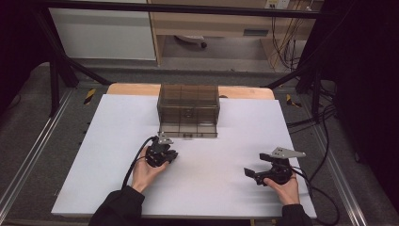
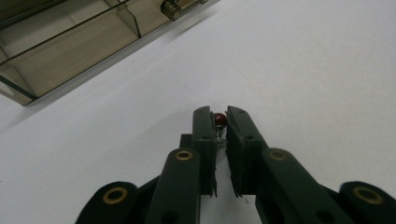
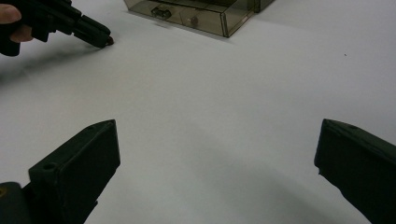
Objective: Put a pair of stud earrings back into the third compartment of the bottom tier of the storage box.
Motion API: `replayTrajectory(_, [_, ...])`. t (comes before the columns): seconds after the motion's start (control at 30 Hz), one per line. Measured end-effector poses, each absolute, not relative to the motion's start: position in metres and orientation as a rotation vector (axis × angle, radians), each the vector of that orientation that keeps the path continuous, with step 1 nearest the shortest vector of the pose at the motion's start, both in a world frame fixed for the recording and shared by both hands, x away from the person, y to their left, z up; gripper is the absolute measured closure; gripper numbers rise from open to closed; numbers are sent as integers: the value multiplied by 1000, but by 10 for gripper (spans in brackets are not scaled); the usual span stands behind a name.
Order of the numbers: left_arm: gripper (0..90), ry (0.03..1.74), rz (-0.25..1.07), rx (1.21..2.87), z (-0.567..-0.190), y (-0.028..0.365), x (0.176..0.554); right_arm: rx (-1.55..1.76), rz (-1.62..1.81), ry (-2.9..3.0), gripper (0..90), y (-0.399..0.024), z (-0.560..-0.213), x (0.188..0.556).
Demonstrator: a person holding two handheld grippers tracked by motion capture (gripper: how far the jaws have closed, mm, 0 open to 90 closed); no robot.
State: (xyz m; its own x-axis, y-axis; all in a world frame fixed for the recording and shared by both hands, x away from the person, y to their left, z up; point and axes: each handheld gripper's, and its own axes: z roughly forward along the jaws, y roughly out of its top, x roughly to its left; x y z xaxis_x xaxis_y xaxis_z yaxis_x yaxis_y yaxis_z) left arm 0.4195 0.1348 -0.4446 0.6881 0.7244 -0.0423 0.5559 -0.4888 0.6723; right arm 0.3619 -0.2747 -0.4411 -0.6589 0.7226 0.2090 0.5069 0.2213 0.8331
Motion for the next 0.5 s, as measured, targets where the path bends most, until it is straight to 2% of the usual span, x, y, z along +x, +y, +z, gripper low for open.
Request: replayTrajectory(0.5, [820, 944, 327, 2215, -432, 134, 415, 1167, 1412, 2271, 8, -275, -441, 362])
